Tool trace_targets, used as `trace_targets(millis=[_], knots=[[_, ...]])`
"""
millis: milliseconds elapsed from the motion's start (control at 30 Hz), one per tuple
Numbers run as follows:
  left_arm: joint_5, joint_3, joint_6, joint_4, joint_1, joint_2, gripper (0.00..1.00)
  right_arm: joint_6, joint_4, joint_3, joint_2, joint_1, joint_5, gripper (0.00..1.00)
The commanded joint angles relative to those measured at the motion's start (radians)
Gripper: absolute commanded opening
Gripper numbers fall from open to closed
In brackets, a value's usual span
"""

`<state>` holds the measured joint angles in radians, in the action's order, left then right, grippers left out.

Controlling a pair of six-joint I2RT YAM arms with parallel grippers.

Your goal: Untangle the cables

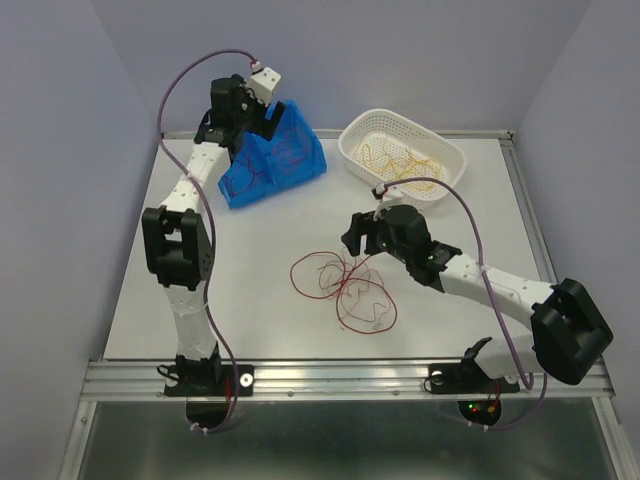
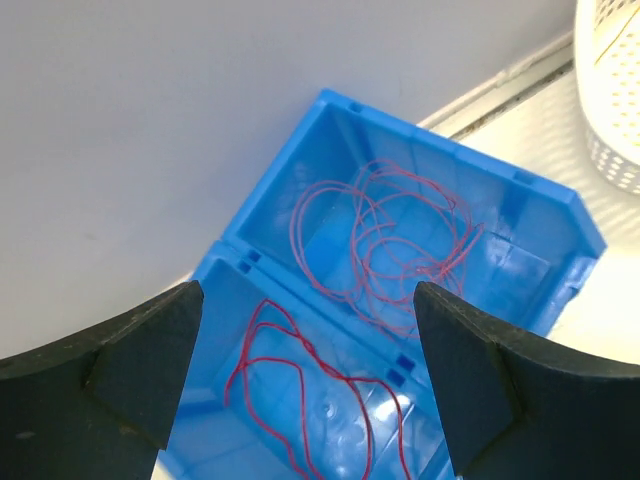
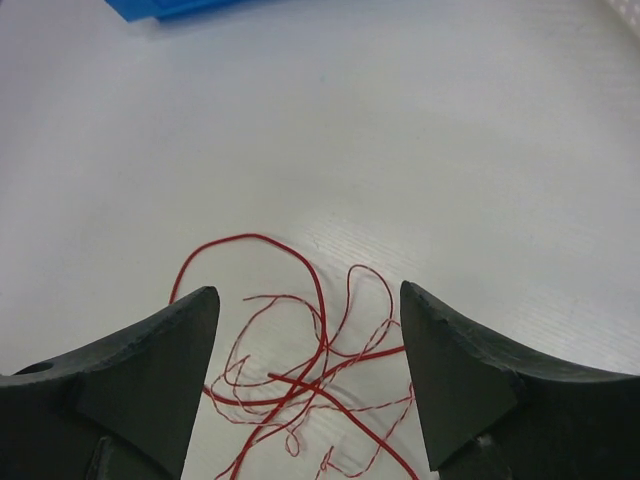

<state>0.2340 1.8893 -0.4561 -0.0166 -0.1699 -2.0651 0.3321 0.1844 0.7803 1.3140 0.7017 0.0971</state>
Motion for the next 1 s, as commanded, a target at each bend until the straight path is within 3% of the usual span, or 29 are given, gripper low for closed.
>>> trace_targets(millis=[0,167,300,467,600,833,900,933,967], knots=[[0.065,-0.048,-0.055,-0.087,-0.002,0.205,0.99,0.048,-0.072,0.024,0.024,0.005,-0.036,0.74],[0.249,-0.295,-0.047,-0.080,-0.003,0.419,0.99,0.133,-0.129,-0.036,-0.008,0.010,-0.017,0.63],[0.334,-0.591,-0.009,0.026,-0.040,0.583,0.99,0.208,-0.135,-0.093,-0.070,0.025,-0.054,0.65],[0.335,-0.824,0.040,0.193,-0.086,0.726,0.99,0.254,-0.138,-0.110,-0.059,0.061,-0.092,0.70],[0.311,-0.901,0.054,0.248,-0.092,0.780,0.99,0.257,-0.137,-0.087,0.014,0.074,-0.121,0.72],[0.304,-0.980,0.048,0.264,-0.092,0.841,0.99,0.255,-0.140,-0.073,0.108,0.111,-0.126,0.66],[0.289,-0.992,0.046,0.270,-0.092,0.849,0.99,0.251,-0.140,-0.073,0.117,0.114,-0.137,0.58],[0.289,-0.993,0.045,0.271,-0.092,0.852,0.99,0.242,-0.138,-0.070,0.119,0.113,-0.138,0.36],[0.294,-0.998,0.039,0.273,-0.091,0.856,0.99,0.236,-0.138,-0.066,0.117,0.113,-0.132,0.23]])
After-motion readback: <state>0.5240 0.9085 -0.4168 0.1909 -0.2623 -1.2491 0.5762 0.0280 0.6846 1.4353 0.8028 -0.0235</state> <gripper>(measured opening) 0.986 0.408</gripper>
